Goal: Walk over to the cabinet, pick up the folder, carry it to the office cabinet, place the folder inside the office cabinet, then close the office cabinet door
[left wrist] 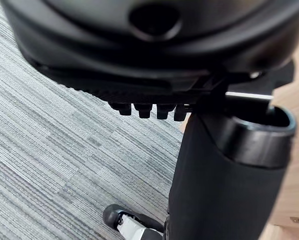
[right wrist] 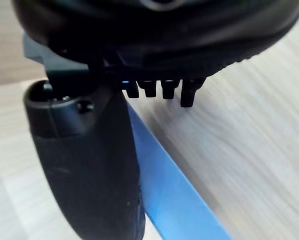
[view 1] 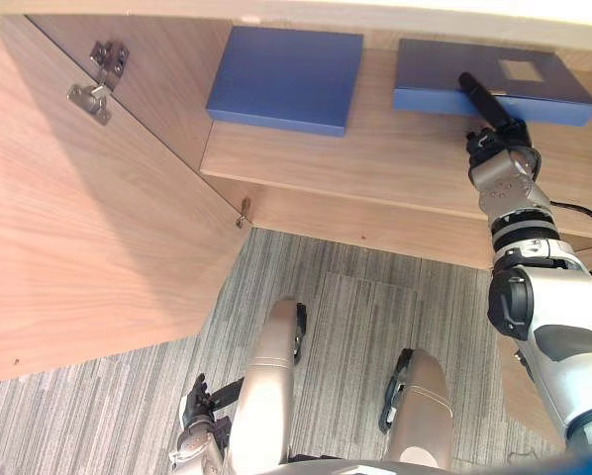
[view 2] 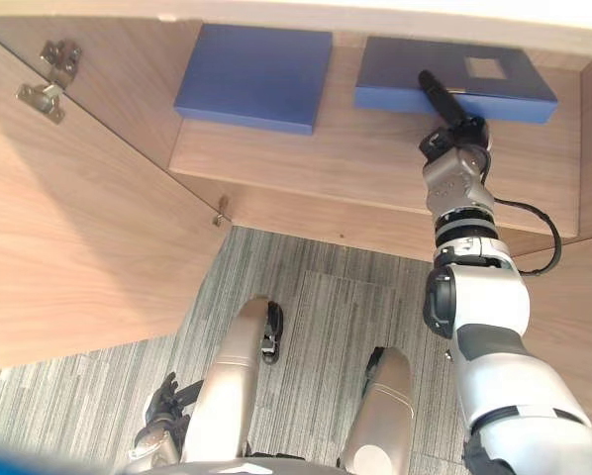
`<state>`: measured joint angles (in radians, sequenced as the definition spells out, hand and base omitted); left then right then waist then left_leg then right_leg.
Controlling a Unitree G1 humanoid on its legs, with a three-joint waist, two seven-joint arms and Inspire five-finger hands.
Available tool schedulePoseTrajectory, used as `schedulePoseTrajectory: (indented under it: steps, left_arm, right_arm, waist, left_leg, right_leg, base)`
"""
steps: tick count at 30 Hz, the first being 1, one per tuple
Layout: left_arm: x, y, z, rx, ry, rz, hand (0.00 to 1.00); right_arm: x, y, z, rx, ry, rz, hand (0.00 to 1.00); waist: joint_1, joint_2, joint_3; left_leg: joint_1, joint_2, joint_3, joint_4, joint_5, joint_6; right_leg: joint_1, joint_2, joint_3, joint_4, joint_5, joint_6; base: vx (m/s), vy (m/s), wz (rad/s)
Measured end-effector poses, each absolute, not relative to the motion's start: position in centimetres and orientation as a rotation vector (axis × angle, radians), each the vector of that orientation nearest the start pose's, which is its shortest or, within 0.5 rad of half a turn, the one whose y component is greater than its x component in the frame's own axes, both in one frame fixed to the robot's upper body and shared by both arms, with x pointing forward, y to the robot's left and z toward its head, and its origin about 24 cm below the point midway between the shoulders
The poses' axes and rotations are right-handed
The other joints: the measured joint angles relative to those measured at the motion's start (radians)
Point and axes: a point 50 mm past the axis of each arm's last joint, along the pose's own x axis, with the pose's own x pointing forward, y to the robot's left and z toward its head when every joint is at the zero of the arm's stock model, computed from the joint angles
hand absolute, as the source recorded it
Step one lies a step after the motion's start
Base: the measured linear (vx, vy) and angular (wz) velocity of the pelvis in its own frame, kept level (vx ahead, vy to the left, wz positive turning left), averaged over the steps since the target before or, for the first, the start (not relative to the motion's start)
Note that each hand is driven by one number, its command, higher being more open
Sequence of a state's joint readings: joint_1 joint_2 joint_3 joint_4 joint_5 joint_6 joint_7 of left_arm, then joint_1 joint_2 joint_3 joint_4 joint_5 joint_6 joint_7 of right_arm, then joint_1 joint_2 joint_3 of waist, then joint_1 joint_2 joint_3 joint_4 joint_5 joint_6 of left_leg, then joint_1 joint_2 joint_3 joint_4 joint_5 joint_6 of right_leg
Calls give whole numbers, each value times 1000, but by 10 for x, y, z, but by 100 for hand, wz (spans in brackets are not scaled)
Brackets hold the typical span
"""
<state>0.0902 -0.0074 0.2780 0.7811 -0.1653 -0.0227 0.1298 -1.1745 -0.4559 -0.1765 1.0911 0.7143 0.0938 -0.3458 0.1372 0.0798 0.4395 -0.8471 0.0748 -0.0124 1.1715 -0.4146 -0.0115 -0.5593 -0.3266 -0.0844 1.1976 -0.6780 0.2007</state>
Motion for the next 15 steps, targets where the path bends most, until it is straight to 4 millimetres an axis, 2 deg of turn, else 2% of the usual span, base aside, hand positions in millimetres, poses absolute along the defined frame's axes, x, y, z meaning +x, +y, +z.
schedulePoseTrajectory:
  steps: [4, 6, 12, 15]
  left_arm:
    - [136, 206, -133, -193, 836, 416, 100]
    - [136, 208, -133, -176, 842, 386, 100]
    - [133, 209, -135, -163, 861, 357, 100]
    - [131, 211, -137, -157, 875, 352, 100]
  right_arm:
    - [409, -262, 184, 449, 64, -384, 100]
    - [408, -263, 178, 417, 76, -348, 100]
    - [400, -270, 152, 466, 102, -305, 100]
    - [397, -270, 141, 436, 121, -281, 100]
  waist:
    - [1, -2, -1]
    - [2, -5, -3]
    - [11, -10, -16]
    - [17, -19, -28]
  left_leg:
    - [74, 18, 8, -83, 19, 5]
    - [94, 25, 20, -113, 29, 6]
    - [137, 30, 32, -166, 51, 7]
    - [147, 32, 35, -189, 61, 1]
  right_leg:
    - [75, 16, -27, -103, 52, -12]
    - [86, 19, -29, -133, 71, -16]
    - [121, 19, -45, -177, 94, -24]
    - [124, 20, -48, -189, 102, -29]
  base:
    - [70, -5, -8]
    - [41, 10, -12]
    - [10, -10, -1]
    - [0, 0, 0]
